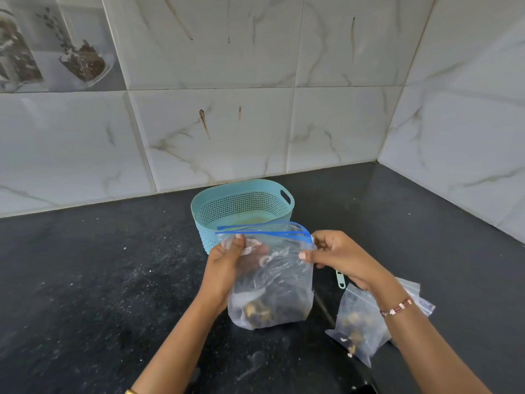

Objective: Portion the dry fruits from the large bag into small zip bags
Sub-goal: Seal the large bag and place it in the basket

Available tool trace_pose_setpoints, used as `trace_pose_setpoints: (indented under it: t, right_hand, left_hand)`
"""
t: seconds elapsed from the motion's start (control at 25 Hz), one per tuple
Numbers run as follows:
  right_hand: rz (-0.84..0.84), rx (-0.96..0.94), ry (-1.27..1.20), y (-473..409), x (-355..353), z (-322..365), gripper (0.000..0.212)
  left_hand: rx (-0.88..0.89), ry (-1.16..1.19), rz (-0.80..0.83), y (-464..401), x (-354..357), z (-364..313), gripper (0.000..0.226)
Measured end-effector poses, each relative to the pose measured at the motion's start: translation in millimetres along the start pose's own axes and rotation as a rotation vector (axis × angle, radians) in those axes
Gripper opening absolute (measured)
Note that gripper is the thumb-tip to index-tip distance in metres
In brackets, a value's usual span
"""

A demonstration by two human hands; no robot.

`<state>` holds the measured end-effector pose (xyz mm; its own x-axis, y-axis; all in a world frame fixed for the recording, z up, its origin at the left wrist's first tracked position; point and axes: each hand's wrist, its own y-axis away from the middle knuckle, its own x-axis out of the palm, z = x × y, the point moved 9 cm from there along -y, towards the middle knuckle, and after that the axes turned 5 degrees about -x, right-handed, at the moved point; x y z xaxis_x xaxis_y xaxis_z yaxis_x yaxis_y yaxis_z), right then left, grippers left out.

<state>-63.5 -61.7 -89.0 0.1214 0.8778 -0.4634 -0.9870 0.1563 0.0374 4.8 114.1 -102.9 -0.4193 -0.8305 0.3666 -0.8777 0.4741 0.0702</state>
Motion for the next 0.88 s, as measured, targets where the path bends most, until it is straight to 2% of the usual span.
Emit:
trace_pose_setpoints:
  t: [0.16,0.24,0.32,0.44,0.56,0.64,0.72,0.88]
  right_hand:
    - [-0.083,0.011,-0.259,1,3,-5,0.006]
    - [-0.126,-0.009,-0.224,1,3,-1,0.008]
    - [-0.189,-0.036,-0.142,3,-1,2,0.011]
    - [-0.268,-0.123,-0.025,8,-8,14,0.027]
    - [-0.330,-0.220,0.056,12,-10,36,0.040]
    - [-0.357,-0.269,0.127,15,-10,48,0.045]
    - [-0.356,-0.285,0.198,17,-8,53,0.042]
    - [-0.298,-0.291,0.248,21,-6,56,0.034]
  left_hand:
    - [0.021,0.114,-0.096,-4,-7,0,0.038]
    - [0.040,0.088,-0.170,-4,-14,-1,0.037]
    - [0.110,-0.023,-0.293,-1,-29,-11,0.021]
    - [0.369,-0.333,-0.421,10,-35,-47,0.037]
    - [0.758,-0.727,-0.404,35,3,-83,0.041]
    - [0.913,-1.025,-0.444,49,29,-89,0.039]
    - [0.936,-1.267,-0.493,53,47,-88,0.039]
    - [0.757,-1.531,-0.441,43,58,-87,0.048]
